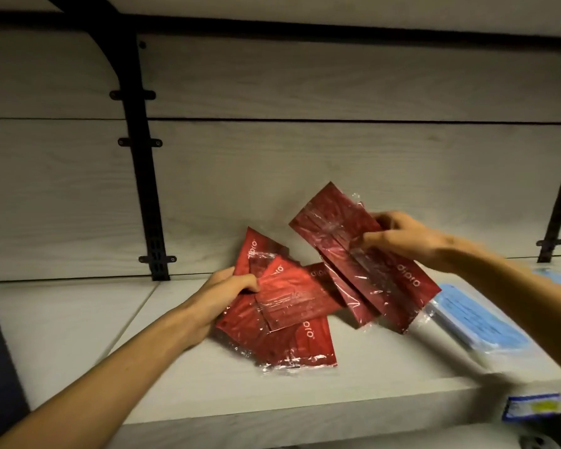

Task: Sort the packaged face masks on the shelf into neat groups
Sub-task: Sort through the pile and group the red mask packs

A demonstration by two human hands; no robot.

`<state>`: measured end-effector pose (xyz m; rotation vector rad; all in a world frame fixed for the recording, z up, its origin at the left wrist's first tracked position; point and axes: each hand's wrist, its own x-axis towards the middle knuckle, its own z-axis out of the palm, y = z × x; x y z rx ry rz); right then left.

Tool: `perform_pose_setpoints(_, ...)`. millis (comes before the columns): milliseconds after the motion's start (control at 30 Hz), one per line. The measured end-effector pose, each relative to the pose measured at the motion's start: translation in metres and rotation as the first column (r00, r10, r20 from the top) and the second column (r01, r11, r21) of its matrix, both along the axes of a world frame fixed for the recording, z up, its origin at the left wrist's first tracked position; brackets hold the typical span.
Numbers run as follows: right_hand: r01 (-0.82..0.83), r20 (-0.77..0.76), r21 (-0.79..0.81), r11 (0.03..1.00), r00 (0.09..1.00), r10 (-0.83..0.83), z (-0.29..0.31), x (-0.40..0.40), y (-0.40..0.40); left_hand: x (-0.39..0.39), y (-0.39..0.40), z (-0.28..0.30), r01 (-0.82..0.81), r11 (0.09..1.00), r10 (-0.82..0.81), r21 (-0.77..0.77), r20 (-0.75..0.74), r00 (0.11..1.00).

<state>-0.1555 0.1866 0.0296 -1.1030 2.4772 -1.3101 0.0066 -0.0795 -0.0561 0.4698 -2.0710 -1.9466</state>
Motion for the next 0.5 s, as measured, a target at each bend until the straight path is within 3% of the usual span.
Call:
perform_pose_setpoints(67,-0.099,0.072,0.061,0.993,0.993,0.095,0.008,0.004,-0.002,0.001,-0.001,0.003,0.014,1.0,-0.015,0.013,0.03,0.999)
perform_pose_setpoints(267,-0.25,-0.055,0.352,0.902,0.956,0.287,-0.002,0.026,-0.038,0.007,-0.007,0.009,0.138,0.985,-0.155,0.1,0.176,0.972)
perform_pose_setpoints(367,-0.233,-0.134,0.396,0.888,0.942,0.307,-0.017,0.029,-0.053,0.008,-0.011,0.008,0.137,0.979,-0.16,0.154,0.155,0.975)
perform_pose_setpoints(500,-0.282,-0.168,0.318,0.905,0.923,0.347,-0.033,0.032,-0.065,0.007,-0.012,0.008,0.151,0.964,-0.174,0.221,0.085,0.981)
